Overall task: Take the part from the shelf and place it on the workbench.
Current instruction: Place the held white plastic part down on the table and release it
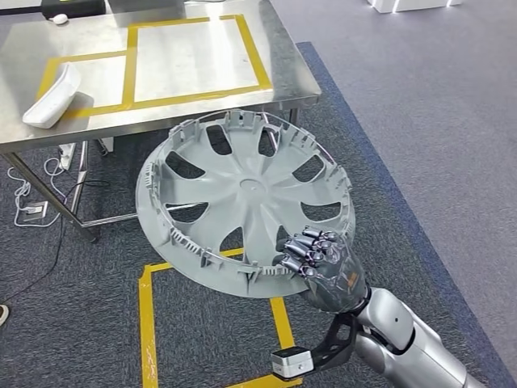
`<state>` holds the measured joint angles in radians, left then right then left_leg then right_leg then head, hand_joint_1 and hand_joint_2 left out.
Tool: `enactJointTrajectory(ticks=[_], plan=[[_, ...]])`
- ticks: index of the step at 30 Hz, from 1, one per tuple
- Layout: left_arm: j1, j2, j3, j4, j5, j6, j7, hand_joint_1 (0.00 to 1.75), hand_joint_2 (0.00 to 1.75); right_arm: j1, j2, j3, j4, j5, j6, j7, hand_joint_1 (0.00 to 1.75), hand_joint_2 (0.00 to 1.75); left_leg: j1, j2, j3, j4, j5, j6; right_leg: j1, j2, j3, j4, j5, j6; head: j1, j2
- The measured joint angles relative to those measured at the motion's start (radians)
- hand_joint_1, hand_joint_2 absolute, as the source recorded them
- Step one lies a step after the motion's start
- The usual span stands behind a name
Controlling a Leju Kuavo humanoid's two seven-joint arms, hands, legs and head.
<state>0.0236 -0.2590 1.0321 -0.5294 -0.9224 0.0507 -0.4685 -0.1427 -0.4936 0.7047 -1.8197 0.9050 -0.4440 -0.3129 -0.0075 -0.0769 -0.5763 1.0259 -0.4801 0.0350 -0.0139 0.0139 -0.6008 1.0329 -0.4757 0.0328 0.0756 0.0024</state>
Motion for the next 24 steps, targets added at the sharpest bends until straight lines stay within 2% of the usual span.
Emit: enactJointTrajectory(ticks=[3, 5, 7, 8, 9, 10, 11, 13, 14, 15, 18, 20, 21, 23, 24], plan=[[0.004, 0.004, -0.003, 0.008, -0.003, 0.004, 0.006, 0.0, 1.75, 0.0, 0.0, 0.0, 0.0, -0.007, 0.0, -0.003, 1.75, 1.75, 0.002, 0.001, -0.003, 0.003, -0.004, -0.013, 0.0, -0.001, 0.007, -0.013, -0.002, -0.009, -0.001, 0.0], [0.003, 0.008, -0.007, 0.012, -0.004, 0.006, 0.008, 0.0, 1.75, 0.0, 0.0, 0.0, 0.0, -0.008, 0.0, -0.002, 1.75, 1.75, 0.002, 0.027, -0.02, 0.042, -0.031, -0.027, -0.004, -0.008, 0.012, -0.021, 0.0, -0.018, -0.005, 0.0], [0.001, 0.011, -0.011, 0.016, -0.005, 0.007, 0.009, 0.0, 1.75, 0.0, 0.0, -0.001, 0.0, -0.009, 0.0, -0.002, 1.75, 1.75, 0.008, 0.056, -0.072, 0.15, -0.086, -0.041, -0.006, -0.017, 0.016, -0.023, -0.002, -0.025, -0.01, 0.0], [0.0, 0.012, -0.012, 0.018, -0.006, 0.007, 0.009, 0.0, 1.75, 0.0, 0.0, 0.0, 0.0, -0.01, 0.0, -0.002, 1.75, 1.75, 0.013, 0.061, -0.103, 0.213, -0.11, -0.046, -0.006, -0.021, 0.017, -0.023, -0.004, -0.026, -0.011, 0.0], [0.0, 0.014, -0.013, 0.02, -0.007, 0.007, 0.01, 0.0, 1.75, 0.0, 0.0, 0.0, 0.001, -0.01, 0.0, -0.003, 1.75, 1.75, 0.017, 0.063, -0.126, 0.256, -0.119, -0.05, -0.006, -0.024, 0.018, -0.022, -0.005, -0.026, -0.011, 0.0], [0.0, 0.015, -0.014, 0.022, -0.007, 0.007, 0.01, 0.0, 1.75, 0.001, 0.0, 0.002, 0.002, -0.01, 0.001, -0.004, 1.75, 1.75, 0.021, 0.064, -0.133, 0.267, -0.109, -0.054, -0.007, -0.026, 0.02, -0.022, -0.007, -0.025, -0.011, 0.0], [0.001, 0.017, -0.016, 0.024, -0.007, 0.007, 0.01, 0.0, 1.75, 0.001, 0.0, 0.004, 0.002, -0.01, 0.001, -0.005, 1.75, 1.75, 0.024, 0.065, -0.123, 0.24, -0.082, -0.056, -0.008, -0.028, 0.023, -0.022, -0.008, -0.023, -0.011, 0.0], [0.0, 0.02, -0.018, 0.027, -0.007, 0.008, 0.011, 0.0, 1.75, 0.001, 0.0, 0.006, 0.003, -0.012, 0.001, -0.007, 1.75, 1.75, 0.026, 0.07, -0.065, 0.115, -0.013, -0.057, -0.011, -0.031, 0.031, -0.021, -0.014, -0.015, -0.012, 0.0], [-0.001, 0.021, -0.018, 0.029, -0.007, 0.009, 0.011, 0.0, 1.75, 0.0, 0.0, 0.006, 0.003, -0.013, 0.001, -0.007, 1.75, 1.75, 0.025, 0.073, -0.039, 0.057, 0.006, -0.055, -0.01, -0.032, 0.033, -0.02, -0.016, -0.009, -0.013, 0.0], [-0.002, 0.022, -0.019, 0.031, -0.007, 0.009, 0.011, 0.0, 1.75, -0.001, 0.0, 0.006, 0.003, -0.014, 0.002, -0.008, 1.75, 1.75, 0.023, 0.075, -0.024, 0.021, 0.014, -0.051, -0.009, -0.033, 0.033, -0.02, -0.017, -0.002, -0.014, 0.0], [-0.003, 0.024, -0.02, 0.035, -0.007, 0.012, 0.012, 0.0, 1.75, -0.002, 0.0, 0.005, 0.003, -0.019, 0.003, -0.013, 1.75, 1.75, 0.019, 0.073, -0.02, 0.005, 0.011, -0.029, -0.009, -0.036, 0.031, -0.025, -0.017, 0.017, -0.012, 0.0], [-0.003, 0.026, -0.021, 0.036, -0.006, 0.013, 0.012, 0.0, 1.75, -0.002, 0.0, 0.005, 0.003, -0.021, 0.004, -0.015, 1.75, 1.75, 0.021, 0.071, -0.014, -0.003, 0.013, -0.013, -0.011, -0.032, 0.017, 0.004, -0.039, 0.024, -0.01, 0.0], [-0.004, 0.026, -0.022, 0.037, -0.006, 0.013, 0.012, 0.0, 1.75, -0.003, 0.0, 0.005, 0.003, -0.021, 0.004, -0.016, 1.75, 1.75, 0.022, 0.07, -0.012, -0.006, 0.014, -0.006, -0.012, -0.028, -0.006, 0.049, -0.063, 0.025, -0.008, 0.0], [-0.006, 0.027, -0.024, 0.039, -0.005, 0.013, 0.012, 0.0, 1.75, -0.003, 0.0, 0.006, 0.003, -0.022, 0.004, -0.016, 1.75, 1.75, 0.017, 0.069, -0.011, -0.006, 0.012, 0.003, -0.011, -0.02, -0.074, 0.187, -0.12, 0.026, -0.005, 0.0], [-0.006, 0.027, -0.025, 0.04, -0.005, 0.013, 0.012, 0.0, 1.75, -0.002, 0.0, 0.006, 0.004, -0.022, 0.005, -0.016, 1.75, 1.75, 0.015, 0.068, -0.01, -0.006, 0.011, 0.005, -0.01, -0.019, -0.107, 0.244, -0.135, 0.025, -0.004, 0.0]])
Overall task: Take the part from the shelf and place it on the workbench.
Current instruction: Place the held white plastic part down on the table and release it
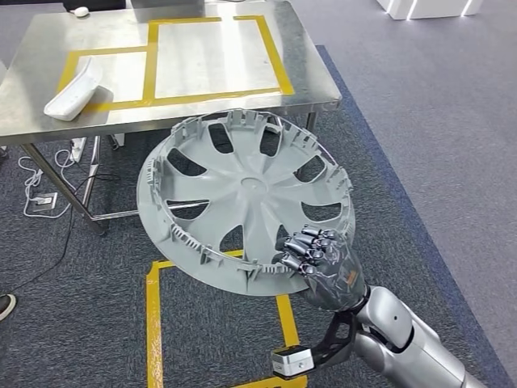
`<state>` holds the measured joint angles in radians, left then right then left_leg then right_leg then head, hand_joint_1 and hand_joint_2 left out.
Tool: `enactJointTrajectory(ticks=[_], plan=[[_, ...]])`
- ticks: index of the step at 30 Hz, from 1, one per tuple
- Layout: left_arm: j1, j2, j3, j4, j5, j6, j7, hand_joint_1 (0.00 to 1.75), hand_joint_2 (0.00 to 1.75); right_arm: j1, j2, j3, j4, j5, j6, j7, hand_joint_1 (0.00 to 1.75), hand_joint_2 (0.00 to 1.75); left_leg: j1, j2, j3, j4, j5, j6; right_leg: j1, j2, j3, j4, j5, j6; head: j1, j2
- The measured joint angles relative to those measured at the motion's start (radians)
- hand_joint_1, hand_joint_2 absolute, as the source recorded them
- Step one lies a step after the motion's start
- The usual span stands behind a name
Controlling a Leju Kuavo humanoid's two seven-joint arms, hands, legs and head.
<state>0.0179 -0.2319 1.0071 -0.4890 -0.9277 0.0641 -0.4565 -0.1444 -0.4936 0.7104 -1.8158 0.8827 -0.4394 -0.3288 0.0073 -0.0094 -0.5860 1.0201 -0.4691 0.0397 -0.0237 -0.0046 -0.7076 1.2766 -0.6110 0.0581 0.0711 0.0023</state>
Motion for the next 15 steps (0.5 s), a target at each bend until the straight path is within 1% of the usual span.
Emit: enactJointTrajectory(ticks=[1, 2, 3, 4, 5, 6, 7, 8, 10, 11, 12, 14, 15], plan=[[0.0, 0.0, 0.0, 0.001, 0.0, 0.0, 0.0, 0.0, 1.75, 0.002, 0.0, 0.0, 0.001, 0.0, 0.001, 0.0, 1.75, 1.75, -0.002, -0.002, 0.001, 0.0, -0.002, 0.002, 0.001, 0.001, -0.017, 0.024, 0.004, -0.001, 0.0, 0.0], [0.0, 0.001, -0.001, 0.003, 0.001, 0.0, 0.0, 0.0, 1.75, 0.003, 0.0, 0.0, 0.002, 0.0, 0.001, 0.0, 1.75, 1.75, -0.004, -0.004, 0.004, 0.0, -0.003, 0.002, 0.002, 0.001, -0.015, 0.007, 0.027, -0.004, 0.0, 0.0], [0.0, 0.001, -0.001, 0.004, 0.002, 0.0, 0.0, 0.0, 1.75, 0.005, 0.0, 0.0, 0.002, 0.0, 0.002, -0.001, 1.75, 1.75, -0.006, -0.006, 0.007, 0.0, -0.006, 0.002, 0.003, 0.001, 0.008, -0.048, 0.066, -0.008, 0.0, 0.0], [0.0, 0.001, -0.002, 0.004, 0.003, 0.001, 0.0, 0.0, 1.75, 0.005, 0.0, 0.0, 0.002, -0.001, 0.002, -0.002, 1.75, 1.75, -0.007, -0.009, 0.011, 0.0, -0.008, 0.001, 0.005, 0.002, 0.04, -0.121, 0.102, -0.013, 0.0, 0.0], [-0.001, 0.002, -0.002, 0.006, 0.004, 0.001, 0.0, 0.0, 1.75, 0.004, 0.0, 0.0, 0.003, -0.001, 0.002, -0.002, 1.75, 1.75, -0.01, -0.011, 0.013, 0.002, -0.011, -0.001, 0.007, 0.003, 0.075, -0.188, 0.126, -0.018, 0.0, 0.0], [-0.001, 0.002, -0.003, 0.007, 0.004, 0.002, 0.0, 0.0, 1.75, 0.004, 0.0, 0.0, 0.003, -0.002, 0.002, -0.003, 1.75, 1.75, -0.012, -0.012, 0.013, 0.003, -0.013, -0.005, 0.009, 0.004, 0.099, -0.234, 0.137, -0.022, 0.0, 0.0], [-0.001, 0.002, -0.003, 0.008, 0.005, 0.002, 0.0, 0.0, 1.75, 0.003, 0.0, 0.0, 0.003, -0.002, 0.002, -0.004, 1.75, 1.75, -0.013, -0.013, 0.012, 0.004, -0.014, -0.009, 0.011, 0.005, 0.111, -0.254, 0.136, -0.025, -0.001, 0.0], [-0.001, 0.002, -0.003, 0.01, 0.005, 0.003, 0.0, 0.0, 1.75, 0.003, 0.0, 0.0, 0.003, -0.002, 0.003, -0.004, 1.75, 1.75, -0.013, -0.013, 0.011, 0.004, -0.015, -0.013, 0.012, 0.005, 0.117, -0.259, 0.132, -0.027, -0.001, 0.0], [-0.001, 0.005, -0.003, 0.012, 0.006, 0.006, 0.0, 0.0, 1.75, 0.004, 0.0, -0.001, 0.003, -0.003, 0.003, -0.005, 1.75, 1.75, -0.014, -0.011, 0.011, 0.014, -0.02, -0.023, 0.009, 0.004, 0.121, -0.263, 0.132, -0.035, -0.002, 0.0], [-0.001, 0.006, -0.003, 0.012, 0.006, 0.007, 0.0, 0.0, 1.75, 0.005, 0.0, -0.001, 0.003, -0.003, 0.004, -0.004, 1.75, 1.75, -0.014, -0.009, 0.004, 0.034, -0.032, -0.029, 0.006, 0.002, 0.127, -0.268, 0.131, -0.041, -0.004, 0.0], [-0.002, 0.007, -0.004, 0.013, 0.007, 0.007, 0.0, 0.0, 1.75, 0.005, 0.0, -0.001, 0.004, -0.003, 0.004, -0.003, 1.75, 1.75, -0.013, -0.006, -0.013, 0.074, -0.053, -0.035, 0.002, 0.0, 0.133, -0.271, 0.131, -0.046, -0.006, 0.0], [-0.002, 0.009, -0.004, 0.014, 0.007, 0.007, 0.0, 0.0, 1.75, 0.005, 0.0, -0.001, 0.004, -0.003, 0.005, -0.002, 1.75, 1.75, -0.007, -0.003, -0.078, 0.201, -0.112, -0.045, 0.001, -0.003, 0.14, -0.273, 0.126, -0.052, -0.01, 0.0], [-0.001, 0.009, -0.004, 0.015, 0.007, 0.007, 0.0, 0.0, 1.75, 0.005, 0.0, -0.001, 0.004, -0.003, 0.006, -0.003, 1.75, 1.75, -0.004, -0.003, -0.11, 0.259, -0.131, -0.049, 0.001, -0.003, 0.142, -0.273, 0.124, -0.053, -0.011, 0.0]])
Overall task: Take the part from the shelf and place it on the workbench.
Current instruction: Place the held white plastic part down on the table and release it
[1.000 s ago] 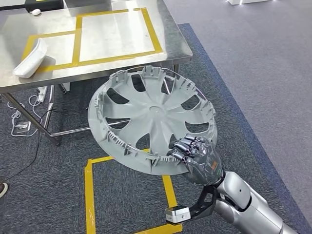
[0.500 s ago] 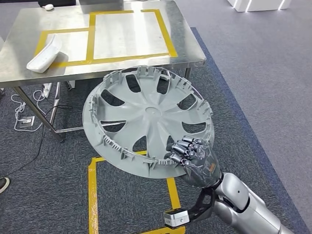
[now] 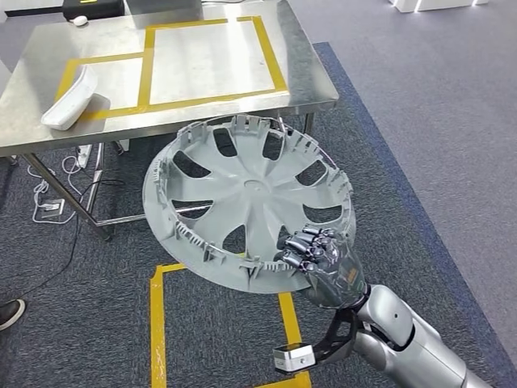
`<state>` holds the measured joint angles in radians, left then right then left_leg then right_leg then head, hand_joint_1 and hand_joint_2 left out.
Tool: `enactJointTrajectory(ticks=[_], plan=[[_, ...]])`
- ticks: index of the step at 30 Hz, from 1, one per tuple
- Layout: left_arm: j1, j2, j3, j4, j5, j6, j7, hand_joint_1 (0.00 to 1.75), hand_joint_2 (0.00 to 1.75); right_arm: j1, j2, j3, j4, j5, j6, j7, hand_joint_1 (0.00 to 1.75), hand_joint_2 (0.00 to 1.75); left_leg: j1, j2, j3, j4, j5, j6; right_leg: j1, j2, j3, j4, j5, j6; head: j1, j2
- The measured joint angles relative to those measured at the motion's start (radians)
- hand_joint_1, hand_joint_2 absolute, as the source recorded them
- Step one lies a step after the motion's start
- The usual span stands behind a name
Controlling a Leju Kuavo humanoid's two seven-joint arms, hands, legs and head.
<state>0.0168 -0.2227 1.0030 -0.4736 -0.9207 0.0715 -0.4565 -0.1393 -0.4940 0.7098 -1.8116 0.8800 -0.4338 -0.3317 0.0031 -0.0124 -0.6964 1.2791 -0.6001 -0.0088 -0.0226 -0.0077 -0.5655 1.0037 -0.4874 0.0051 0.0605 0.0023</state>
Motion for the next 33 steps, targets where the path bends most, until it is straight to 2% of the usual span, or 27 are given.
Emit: enactJointTrajectory(ticks=[1, 2, 3, 4, 5, 6, 7, 9, 11, 12, 13, 15, 16, 17, 18, 19, 20, 21, 22, 25, 27, 28, 30, 31, 32, 33], plan=[[0.001, 0.0, 0.0, 0.001, 0.0, 0.0, 0.0, 0.0, 1.75, 0.001, 0.0, 0.0, 0.0, 0.0, 0.0, 0.0, 1.75, 1.75, 0.003, 0.0, -0.02, 0.032, -0.001, -0.002, 0.0, 0.0, 0.003, 0.0, -0.003, 0.0, 0.0, 0.0], [0.001, 0.001, 0.0, 0.002, 0.0, 0.0, 0.0, 0.0, 1.75, 0.002, 0.0, 0.001, 0.0, 0.001, 0.0, -0.001, 1.75, 1.75, 0.005, 0.0, -0.022, 0.026, 0.019, -0.004, 0.0, 0.001, 0.007, 0.0, -0.006, 0.001, 0.0, 0.0], [0.001, 0.001, -0.001, 0.002, 0.0, 0.0, 0.0, 0.0, 1.75, 0.003, 0.0, 0.001, 0.0, 0.001, 0.001, -0.001, 1.75, 1.75, 0.006, 0.001, -0.005, -0.022, 0.058, -0.004, -0.001, 0.001, 0.013, 0.0, -0.01, 0.004, 0.0, 0.0], [0.001, 0.002, -0.001, 0.003, 0.0, 0.001, 0.0, 0.0, 1.75, 0.003, 0.0, 0.001, 0.0, 0.0, 0.001, -0.001, 1.75, 1.75, 0.007, 0.003, 0.023, -0.091, 0.102, -0.002, -0.001, 0.001, 0.02, 0.0, -0.015, 0.007, 0.0, 0.0], [0.001, 0.002, -0.002, 0.003, 0.0, 0.001, 0.0, 0.0, 1.75, 0.003, 0.0, 0.001, 0.0, 0.0, 0.001, -0.001, 1.75, 1.75, 0.006, 0.006, 0.052, -0.159, 0.133, 0.0, 0.0, 0.001, 0.024, 0.001, -0.02, 0.013, -0.002, 0.0], [0.0, 0.003, -0.003, 0.004, 0.0, 0.001, 0.0, 0.0, 1.75, 0.002, 0.0, 0.001, 0.0, 0.0, 0.001, -0.001, 1.75, 1.75, 0.004, 0.008, 0.074, -0.211, 0.149, 0.004, 0.002, 0.001, 0.026, 0.001, -0.024, 0.019, -0.003, 0.0], [-0.001, 0.003, -0.003, 0.004, 0.0, 0.001, 0.0, 0.0, 1.75, 0.001, 0.0, 0.0, 0.0, 0.0, 0.001, -0.001, 1.75, 1.75, 0.002, 0.01, 0.084, -0.239, 0.15, 0.009, 0.003, 0.002, 0.027, 0.0, -0.025, 0.025, -0.004, 0.0], [-0.002, 0.003, -0.004, 0.005, 0.001, 0.002, 0.0, 0.0, 1.75, 0.0, 0.0, 0.0, 0.0, 0.0, 0.002, -0.001, 1.75, 1.75, 0.001, 0.009, 0.089, -0.253, 0.139, 0.025, 0.004, 0.001, 0.029, 0.0, -0.022, 0.039, -0.004, 0.0], [-0.002, 0.004, -0.006, 0.006, 0.002, 0.002, 0.0, 0.0, 1.75, 0.0, 0.0, 0.0, 0.0, 0.0, 0.003, -0.002, 1.75, 1.75, 0.004, 0.007, 0.1, -0.261, 0.139, 0.039, 0.002, 0.002, 0.021, 0.019, -0.031, 0.047, -0.002, 0.0], [-0.002, 0.004, -0.006, 0.006, 0.003, 0.003, 0.0, 0.0, 1.75, -0.001, 0.0, 0.0, 0.0, 0.0, 0.004, -0.002, 1.75, 1.75, 0.005, 0.006, 0.106, -0.264, 0.139, 0.045, 0.001, 0.003, 0.004, 0.052, -0.05, 0.049, 0.0, 0.0], [-0.003, 0.005, -0.007, 0.007, 0.004, 0.003, 0.0, 0.0, 1.75, -0.002, 0.0, 0.0, 0.0, 0.0, 0.004, -0.002, 1.75, 1.75, 0.005, 0.006, 0.109, -0.266, 0.137, 0.049, 0.0, 0.004, -0.027, 0.106, -0.076, 0.051, 0.003, 0.0], [-0.005, 0.006, -0.009, 0.008, 0.005, 0.003, 0.0, 0.0, 1.75, -0.002, 0.0, 0.0, 0.001, 0.0, 0.004, -0.002, 1.75, 1.75, 0.001, 0.005, 0.113, -0.265, 0.132, 0.054, 0.001, 0.005, -0.107, 0.24, -0.125, 0.054, 0.006, 0.0], [-0.004, 0.006, -0.01, 0.01, 0.005, 0.003, 0.0, 0.0, 1.75, -0.002, 0.0, 0.0, 0.001, 0.0, 0.004, -0.002, 1.75, 1.75, -0.001, 0.004, 0.118, -0.265, 0.127, 0.056, 0.002, 0.005, -0.139, 0.282, -0.131, 0.054, 0.006, 0.0], [-0.004, 0.006, -0.011, 0.011, 0.005, 0.003, 0.0, 0.0, 1.75, 0.0, 0.0, 0.0, 0.002, 0.0, 0.004, -0.002, 1.75, 1.75, -0.003, 0.003, 0.124, -0.265, 0.122, 0.057, 0.003, 0.005, -0.152, 0.285, -0.115, 0.051, 0.006, 0.0], [-0.004, 0.006, -0.012, 0.011, 0.005, 0.003, 0.0, 0.0, 1.75, 0.001, 0.0, 0.0, 0.003, 0.0, 0.005, -0.002, 1.75, 1.75, -0.005, 0.002, 0.132, -0.265, 0.116, 0.057, 0.004, 0.005, -0.145, 0.248, -0.08, 0.047, 0.007, 0.0], [-0.004, 0.006, -0.012, 0.012, 0.005, 0.003, 0.0, 0.0, 1.75, 0.002, 0.0, 0.0, 0.003, 0.0, 0.005, -0.002, 1.75, 1.75, -0.007, 0.0, 0.142, -0.265, 0.109, 0.056, 0.006, 0.005, -0.122, 0.179, -0.031, 0.041, 0.007, 0.0], [-0.004, 0.006, -0.013, 0.013, 0.005, 0.003, 0.0, 0.0, 1.75, 0.001, 0.0, 0.0, 0.004, 0.0, 0.005, -0.002, 1.75, 1.75, -0.008, -0.001, 0.151, -0.265, 0.103, 0.054, 0.008, 0.005, -0.097, 0.112, 0.005, 0.035, 0.005, 0.0], [-0.005, 0.005, -0.013, 0.013, 0.005, 0.003, 0.0, 0.0, 1.75, 0.0, 0.0, 0.0, 0.004, 0.0, 0.005, -0.002, 1.75, 1.75, -0.009, -0.002, 0.155, -0.265, 0.098, 0.052, 0.012, 0.005, -0.075, 0.055, 0.022, 0.029, 0.003, 0.0], [-0.005, 0.005, -0.013, 0.014, 0.005, 0.003, 0.0, 0.0, 1.75, -0.001, 0.0, 0.0, 0.004, 0.0, 0.005, -0.002, 1.75, 1.75, -0.009, -0.002, 0.157, -0.266, 0.093, 0.047, 0.015, 0.005, -0.06, 0.02, 0.03, 0.025, 0.001, 0.0], [-0.005, 0.006, -0.013, 0.016, 0.006, 0.003, 0.0, 0.0, 1.75, -0.001, 0.0, -0.001, 0.004, 0.0, 0.005, -0.003, 1.75, 1.75, -0.009, -0.001, 0.163, -0.26, 0.089, 0.031, 0.017, 0.007, -0.035, -0.002, 0.025, 0.012, -0.001, 0.0], [-0.006, 0.008, -0.014, 0.017, 0.006, 0.003, 0.0, 0.0, 1.75, 0.0, -0.001, -0.001, 0.005, 0.0, 0.006, -0.002, 1.75, 1.75, -0.008, 0.0, 0.153, -0.218, 0.071, 0.02, 0.012, 0.005, -0.015, -0.009, 0.02, 0.003, -0.004, 0.0], [-0.008, 0.009, -0.014, 0.017, 0.006, 0.003, 0.0, 0.0, 1.75, -0.001, -0.001, -0.001, 0.005, -0.001, 0.007, -0.001, 1.75, 1.75, -0.005, 0.001, 0.129, -0.167, 0.049, 0.014, 0.01, 0.004, -0.007, -0.011, 0.015, 0.0, -0.006, 0.0], [-0.008, 0.009, -0.014, 0.019, 0.006, 0.003, 0.0, 0.0, 1.75, -0.002, -0.001, 0.0, 0.005, -0.001, 0.008, 0.0, 1.75, 1.75, 0.0, 0.002, 0.056, -0.041, -0.003, 0.004, 0.009, 0.003, 0.005, -0.011, 0.004, -0.004, -0.008, 0.0], [-0.007, 0.01, -0.014, 0.02, 0.006, 0.003, 0.0, 0.0, 1.75, -0.002, -0.001, 0.0, 0.005, -0.002, 0.01, -0.001, 1.75, 1.75, 0.003, 0.002, 0.025, 0.004, -0.017, 0.001, 0.009, 0.004, 0.012, -0.011, -0.002, -0.003, -0.008, 0.0], [-0.006, 0.01, -0.014, 0.021, 0.007, 0.003, 0.0, 0.0, 1.75, -0.001, -0.001, 0.0, 0.005, -0.002, 0.011, -0.001, 1.75, 1.75, 0.004, 0.002, 0.007, 0.016, -0.012, -0.001, 0.009, 0.005, 0.021, -0.011, -0.009, -0.002, -0.008, 0.0], [-0.005, 0.01, -0.014, 0.022, 0.008, 0.003, 0.0, 0.0, 1.75, 0.0, -0.001, 0.001, 0.006, -0.002, 0.013, -0.001, 1.75, 1.75, 0.006, 0.003, 0.007, -0.009, 0.016, -0.002, 0.008, 0.006, 0.032, -0.011, -0.017, 0.0, -0.008, 0.0]])
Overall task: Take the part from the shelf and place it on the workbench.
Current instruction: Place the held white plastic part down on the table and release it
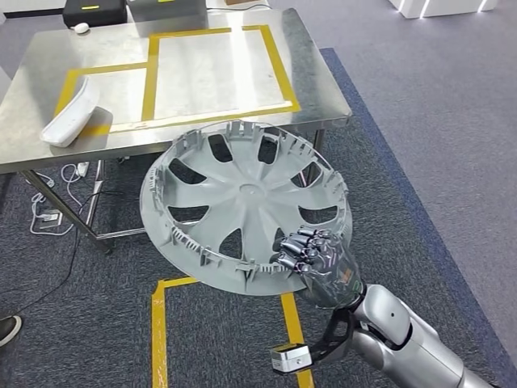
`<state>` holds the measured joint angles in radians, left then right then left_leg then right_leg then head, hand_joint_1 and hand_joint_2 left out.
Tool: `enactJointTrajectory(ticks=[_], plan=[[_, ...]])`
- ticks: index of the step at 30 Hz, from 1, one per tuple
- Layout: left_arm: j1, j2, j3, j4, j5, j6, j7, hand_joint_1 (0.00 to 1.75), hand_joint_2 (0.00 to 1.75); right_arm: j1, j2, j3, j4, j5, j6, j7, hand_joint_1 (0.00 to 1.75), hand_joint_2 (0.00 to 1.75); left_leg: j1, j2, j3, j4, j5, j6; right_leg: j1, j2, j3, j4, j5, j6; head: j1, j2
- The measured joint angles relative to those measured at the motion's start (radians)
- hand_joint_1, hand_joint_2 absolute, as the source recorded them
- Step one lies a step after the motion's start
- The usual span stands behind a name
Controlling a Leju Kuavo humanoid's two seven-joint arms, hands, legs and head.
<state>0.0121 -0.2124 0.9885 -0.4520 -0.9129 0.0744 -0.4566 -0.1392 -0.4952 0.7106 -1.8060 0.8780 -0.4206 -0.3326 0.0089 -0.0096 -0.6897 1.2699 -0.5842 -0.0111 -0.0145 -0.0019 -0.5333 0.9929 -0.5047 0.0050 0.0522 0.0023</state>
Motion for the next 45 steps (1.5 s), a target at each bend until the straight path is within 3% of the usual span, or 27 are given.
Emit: enactJointTrajectory(ticks=[2, 3, 5, 7, 9, 10, 12, 13, 14, 15, 17, 18, 20, 24, 25, 28, 29, 30, 31, 32, 33, 35, 39, 41, 44, 45], plan=[[0.001, 0.001, 0.0, 0.002, 0.001, 0.0, 0.0, 0.0, 1.75, 0.001, 0.0, 0.0, 0.0, -0.001, 0.003, 0.0, 1.75, 1.75, 0.001, 0.002, 0.032, -0.122, 0.092, 0.002, -0.001, 0.0, 0.021, 0.0, -0.018, 0.007, 0.0, 0.0], [0.001, 0.002, 0.0, 0.003, 0.002, 0.0, 0.0, 0.0, 1.75, 0.0, 0.0, 0.0, 0.0, -0.002, 0.004, 0.0, 1.75, 1.75, -0.001, 0.004, 0.047, -0.178, 0.115, 0.006, -0.001, 0.0, 0.03, 0.001, -0.027, 0.013, -0.001, 0.0], [0.001, 0.002, -0.001, 0.007, 0.003, 0.0, 0.001, 0.0, 1.75, -0.003, 0.0, 0.0, 0.0, -0.003, 0.006, 0.001, 1.75, 1.75, -0.007, 0.006, 0.058, -0.225, 0.125, 0.019, 0.0, 0.0, 0.036, 0.001, -0.041, 0.028, -0.003, 0.0], [0.002, 0.002, -0.002, 0.01, 0.004, 0.001, 0.001, 0.0, 1.75, -0.004, 0.0, 0.0, 0.0, -0.005, 0.007, 0.001, 1.75, 1.75, -0.008, 0.006, 0.066, -0.23, 0.122, 0.037, 0.0, 0.0, 0.044, 0.005, -0.048, 0.042, -0.004, 0.0], [0.001, 0.003, -0.003, 0.012, 0.007, 0.003, 0.0, 0.0, 1.75, -0.004, 0.0, 0.0, 0.0, -0.008, 0.009, 0.0, 1.75, 1.75, -0.006, 0.004, 0.081, -0.235, 0.117, 0.052, -0.001, 0.0, 0.032, 0.043, -0.063, 0.051, -0.001, 0.0], [0.0, 0.004, -0.004, 0.013, 0.008, 0.004, 0.0, 0.0, 1.75, -0.004, 0.0, 0.0, 0.0, -0.009, 0.01, 0.0, 1.75, 1.75, -0.005, 0.003, 0.087, -0.237, 0.114, 0.058, -0.001, 0.001, 0.006, 0.089, -0.081, 0.053, 0.0, 0.0], [-0.001, 0.005, -0.005, 0.014, 0.01, 0.006, 0.0, 0.0, 1.75, -0.005, 0.0, 0.0, 0.0, -0.01, 0.01, 0.0, 1.75, 1.75, -0.008, 0.002, 0.094, -0.237, 0.104, 0.066, -0.001, 0.001, -0.08, 0.225, -0.131, 0.057, 0.003, 0.0], [0.0, 0.005, -0.006, 0.015, 0.01, 0.006, 0.0, 0.0, 1.75, -0.005, 0.0, 0.0, 0.0, -0.01, 0.011, 0.0, 1.75, 1.75, -0.011, 0.001, 0.1, -0.236, 0.097, 0.068, -0.001, 0.001, -0.122, 0.28, -0.146, 0.057, 0.003, 0.0], [0.001, 0.005, -0.006, 0.016, 0.01, 0.006, 0.0, 0.0, 1.75, -0.004, 0.0, 0.0, 0.0, -0.01, 0.011, 0.0, 1.75, 1.75, -0.013, 0.001, 0.108, -0.236, 0.089, 0.069, 0.0, 0.001, -0.152, 0.305, -0.143, 0.055, 0.003, 0.0], [0.001, 0.005, -0.006, 0.016, 0.01, 0.006, 0.0, 0.0, 1.75, -0.003, 0.0, 0.0, 0.0, -0.01, 0.012, 0.0, 1.75, 1.75, -0.016, -0.001, 0.119, -0.236, 0.081, 0.069, 0.002, 0.001, -0.163, 0.293, -0.117, 0.051, 0.003, 0.0], [0.002, 0.004, -0.007, 0.017, 0.01, 0.006, 0.0, 0.0, 1.75, -0.001, 0.0, 0.0, 0.0, -0.012, 0.013, 0.001, 1.75, 1.75, -0.02, -0.003, 0.144, -0.237, 0.062, 0.069, 0.009, 0.0, -0.141, 0.177, -0.02, 0.034, 0.003, 0.0], [0.001, 0.003, -0.007, 0.019, 0.01, 0.006, 0.0, 0.0, 1.75, -0.001, -0.001, 0.001, 0.001, -0.012, 0.014, 0.001, 1.75, 1.75, -0.022, -0.004, 0.153, -0.237, 0.054, 0.068, 0.013, 0.0, -0.129, 0.122, 0.014, 0.024, -0.001, 0.0], [0.0, 0.001, -0.007, 0.022, 0.011, 0.007, 0.0, 0.0, 1.75, -0.003, -0.001, 0.0, 0.002, -0.014, 0.017, 0.0, 1.75, 1.75, -0.021, -0.003, 0.161, -0.239, 0.043, 0.06, 0.022, -0.001, -0.11, 0.05, 0.043, 0.008, -0.003, 0.0], [0.0, 0.0, -0.009, 0.025, 0.01, 0.008, 0.0, 0.0, 1.75, -0.002, -0.002, -0.001, 0.003, -0.016, 0.021, -0.001, 1.75, 1.75, -0.022, -0.001, 0.167, -0.216, 0.036, 0.039, 0.015, -0.002, -0.069, 0.011, 0.039, -0.005, -0.001, 0.0], [-0.002, 0.001, -0.009, 0.025, 0.011, 0.009, -0.001, 0.0, 1.75, -0.002, -0.002, -0.001, 0.003, -0.016, 0.021, -0.001, 1.75, 1.75, -0.02, 0.0, 0.15, -0.18, 0.024, 0.033, 0.011, -0.003, -0.056, 0.004, 0.037, -0.008, -0.003, 0.0], [-0.003, 0.002, -0.01, 0.025, 0.011, 0.009, -0.001, 0.0, 1.75, -0.002, -0.002, 0.0, 0.003, -0.016, 0.022, -0.001, 1.75, 1.75, -0.008, 0.0, 0.045, -0.01, -0.04, 0.011, 0.006, -0.003, -0.03, 0.0, 0.019, -0.01, -0.006, 0.0], [-0.001, 0.003, -0.01, 0.025, 0.011, 0.009, -0.001, 0.0, 1.75, -0.001, -0.002, 0.0, 0.003, -0.016, 0.022, -0.001, 1.75, 1.75, -0.004, 0.001, 0.018, 0.02, -0.047, 0.005, 0.004, -0.002, -0.02, 0.0, 0.011, -0.008, -0.006, 0.0], [0.0, 0.004, -0.011, 0.025, 0.011, 0.009, -0.001, 0.0, 1.75, 0.0, -0.002, 0.0, 0.003, -0.016, 0.022, -0.002, 1.75, 1.75, 0.0, 0.001, 0.007, 0.016, -0.032, 0.002, 0.002, -0.001, -0.008, 0.0, 0.002, -0.005, -0.006, 0.0], [0.0, 0.005, -0.011, 0.025, 0.011, 0.009, -0.001, 0.0, 1.75, 0.001, -0.002, 0.0, 0.003, -0.016, 0.022, -0.002, 1.75, 1.75, 0.003, 0.001, 0.011, -0.021, 0.004, -0.001, -0.001, 0.0, 0.005, 0.0, -0.006, -0.001, -0.006, 0.0], [0.001, 0.006, -0.011, 0.025, 0.011, 0.009, -0.001, 0.0, 1.75, 0.002, -0.002, 0.0, 0.003, -0.016, 0.022, -0.002, 1.75, 1.75, 0.006, 0.002, 0.026, -0.084, 0.056, -0.003, -0.003, 0.001, 0.016, 0.0, -0.016, 0.004, -0.006, 0.0], [0.001, 0.006, -0.011, 0.026, 0.011, 0.009, -0.001, 0.0, 1.75, 0.001, -0.002, 0.0, 0.003, -0.016, 0.022, -0.002, 1.75, 1.75, 0.007, 0.003, 0.041, -0.141, 0.089, -0.005, -0.005, 0.001, 0.027, 0.001, -0.026, 0.011, -0.007, 0.0], [0.001, 0.006, -0.012, 0.028, 0.011, 0.008, -0.001, 0.0, 1.75, -0.001, -0.002, 0.0, 0.003, -0.016, 0.022, -0.001, 1.75, 1.75, 0.003, 0.005, 0.059, -0.215, 0.118, 0.003, -0.006, 0.002, 0.035, 0.0, -0.042, 0.028, -0.01, 0.0], [0.001, 0.007, -0.014, 0.03, 0.012, 0.009, 0.0, 0.0, 1.75, -0.001, -0.002, 0.0, 0.003, -0.016, 0.022, -0.001, 1.75, 1.75, 0.001, 0.004, 0.077, -0.23, 0.112, 0.04, -0.007, 0.001, 0.043, 0.019, -0.054, 0.053, -0.008, 0.0], [-0.001, 0.007, -0.014, 0.03, 0.013, 0.01, 0.0, 0.0, 1.75, -0.002, -0.002, 0.0, 0.003, -0.016, 0.022, -0.002, 1.75, 1.75, 0.002, 0.003, 0.087, -0.233, 0.112, 0.048, -0.008, 0.0, 0.033, 0.041, -0.068, 0.056, -0.006, 0.0], [-0.001, 0.007, -0.014, 0.03, 0.013, 0.01, 0.0, 0.0, 1.75, -0.003, -0.002, 0.0, 0.003, -0.017, 0.022, -0.002, 1.75, 1.75, 0.002, 0.003, 0.088, -0.233, 0.112, 0.049, -0.008, 0.0, 0.028, 0.05, -0.073, 0.056, -0.006, 0.0], [-0.002, 0.007, -0.014, 0.03, 0.013, 0.01, 0.0, 0.0, 1.75, -0.003, -0.002, 0.0, 0.003, -0.017, 0.022, -0.002, 1.75, 1.75, 0.0, 0.002, 0.09, -0.233, 0.108, 0.052, -0.007, 0.0, -0.013, 0.112, -0.094, 0.057, -0.004, 0.0]])
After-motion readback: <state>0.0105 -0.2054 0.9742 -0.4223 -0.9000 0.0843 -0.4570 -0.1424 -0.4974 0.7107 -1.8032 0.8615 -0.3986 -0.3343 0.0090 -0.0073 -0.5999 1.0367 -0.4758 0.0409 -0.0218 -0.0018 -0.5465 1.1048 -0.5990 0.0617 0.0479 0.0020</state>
